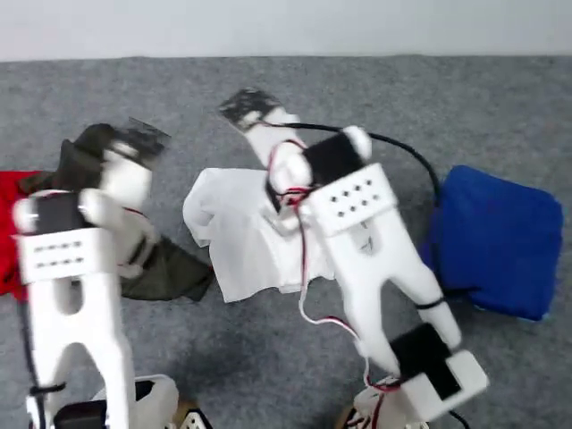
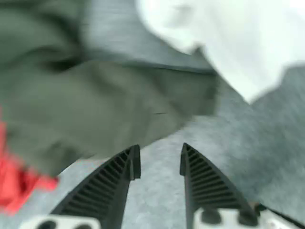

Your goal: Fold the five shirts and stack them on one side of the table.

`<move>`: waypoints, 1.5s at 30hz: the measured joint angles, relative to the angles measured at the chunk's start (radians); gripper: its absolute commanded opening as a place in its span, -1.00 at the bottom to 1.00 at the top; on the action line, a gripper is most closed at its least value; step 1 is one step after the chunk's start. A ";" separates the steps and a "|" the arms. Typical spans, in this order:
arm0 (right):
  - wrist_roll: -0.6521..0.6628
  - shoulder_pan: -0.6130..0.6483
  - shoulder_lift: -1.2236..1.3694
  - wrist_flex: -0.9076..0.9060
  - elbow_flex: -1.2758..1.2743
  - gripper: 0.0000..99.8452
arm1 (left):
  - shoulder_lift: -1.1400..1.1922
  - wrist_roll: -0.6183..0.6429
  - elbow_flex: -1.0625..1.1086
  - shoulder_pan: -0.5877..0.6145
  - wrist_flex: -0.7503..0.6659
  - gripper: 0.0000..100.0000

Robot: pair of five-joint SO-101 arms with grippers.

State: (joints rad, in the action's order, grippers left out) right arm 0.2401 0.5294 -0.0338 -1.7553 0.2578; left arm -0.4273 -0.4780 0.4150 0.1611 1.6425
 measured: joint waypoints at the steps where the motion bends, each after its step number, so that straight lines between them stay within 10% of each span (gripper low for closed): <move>1: 0.000 -0.006 -0.018 0.000 -0.035 -0.40 | 0.000 -0.003 0.043 -0.020 -0.029 -0.70; 7: 0.000 0.029 -0.043 -0.002 -0.132 -0.40 | -0.002 -0.003 0.094 0.049 -0.095 -0.70; 24: -0.005 0.344 0.474 0.141 -0.052 -0.40 | -0.002 -0.121 -0.046 0.724 -0.071 -0.70; 45: -0.009 0.456 0.890 0.002 0.479 -0.40 | -0.002 -0.143 -0.046 0.769 -0.071 -0.71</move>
State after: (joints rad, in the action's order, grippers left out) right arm 0.2309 0.9851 0.8562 -1.7538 0.7365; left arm -0.4289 -0.6206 0.3690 0.9298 1.5719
